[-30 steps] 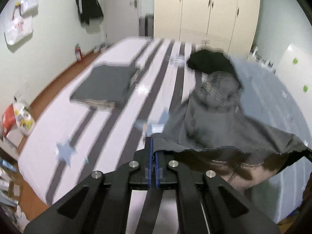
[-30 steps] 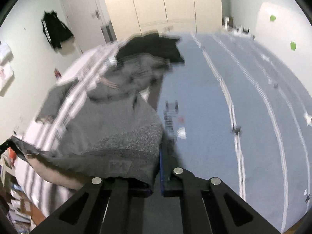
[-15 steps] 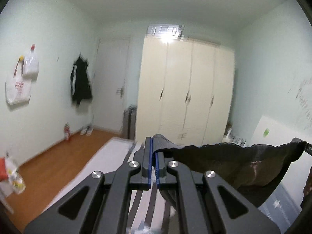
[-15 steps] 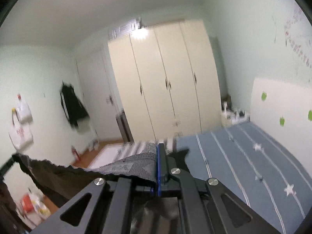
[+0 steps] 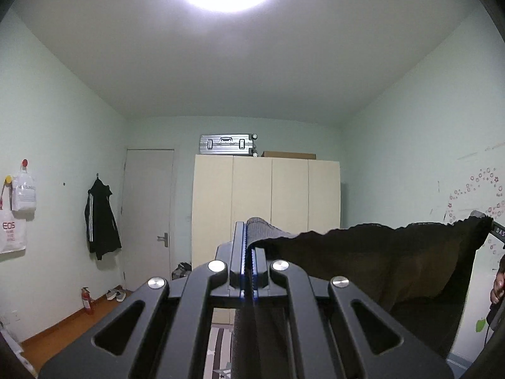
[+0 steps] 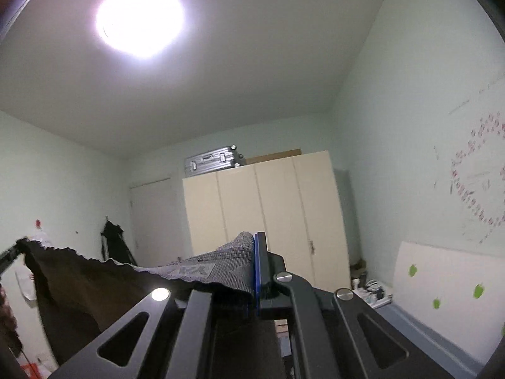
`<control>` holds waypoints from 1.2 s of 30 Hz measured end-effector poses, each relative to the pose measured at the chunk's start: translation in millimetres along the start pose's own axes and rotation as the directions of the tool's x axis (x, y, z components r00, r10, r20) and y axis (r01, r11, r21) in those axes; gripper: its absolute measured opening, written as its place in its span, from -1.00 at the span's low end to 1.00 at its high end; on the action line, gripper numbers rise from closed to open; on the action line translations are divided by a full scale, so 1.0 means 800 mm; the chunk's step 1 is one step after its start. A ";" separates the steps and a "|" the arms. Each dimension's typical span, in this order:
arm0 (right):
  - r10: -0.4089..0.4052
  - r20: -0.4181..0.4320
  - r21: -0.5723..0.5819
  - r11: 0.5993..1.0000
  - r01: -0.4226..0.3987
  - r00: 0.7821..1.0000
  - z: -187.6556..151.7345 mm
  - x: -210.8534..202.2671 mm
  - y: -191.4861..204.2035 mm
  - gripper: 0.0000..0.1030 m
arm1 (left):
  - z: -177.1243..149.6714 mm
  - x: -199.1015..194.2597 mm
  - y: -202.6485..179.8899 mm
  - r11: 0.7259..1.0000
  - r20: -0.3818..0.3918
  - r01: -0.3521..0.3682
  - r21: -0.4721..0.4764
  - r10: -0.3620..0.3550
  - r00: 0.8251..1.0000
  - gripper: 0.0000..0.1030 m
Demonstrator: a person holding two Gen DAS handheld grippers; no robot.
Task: Fold clothes
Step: 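Raise the grey garment high with both tools, shaking it out, then lower the grey garment onto the bed beside the black garment with both tools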
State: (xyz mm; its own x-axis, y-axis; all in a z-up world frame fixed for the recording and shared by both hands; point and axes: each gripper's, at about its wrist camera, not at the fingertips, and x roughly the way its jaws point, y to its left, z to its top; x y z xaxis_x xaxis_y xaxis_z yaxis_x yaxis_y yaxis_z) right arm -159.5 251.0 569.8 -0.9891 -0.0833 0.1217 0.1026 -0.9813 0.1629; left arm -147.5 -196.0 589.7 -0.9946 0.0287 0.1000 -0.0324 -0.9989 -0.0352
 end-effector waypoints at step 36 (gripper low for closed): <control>-0.158 -0.750 -0.044 0.981 0.190 0.642 -0.660 0.267 -0.183 -0.96 | -0.656 0.246 -0.057 0.974 -0.708 -0.225 0.001 0.160 0.688 -0.97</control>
State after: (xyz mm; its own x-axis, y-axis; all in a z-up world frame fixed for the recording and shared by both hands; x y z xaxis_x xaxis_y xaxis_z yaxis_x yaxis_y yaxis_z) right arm -441.8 285.3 54.9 -0.7307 -0.0287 -0.6821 -0.0922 -0.9858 0.1402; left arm -393.7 -124.4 89.4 -0.7595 -0.1125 -0.6407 0.1923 -0.9797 -0.0560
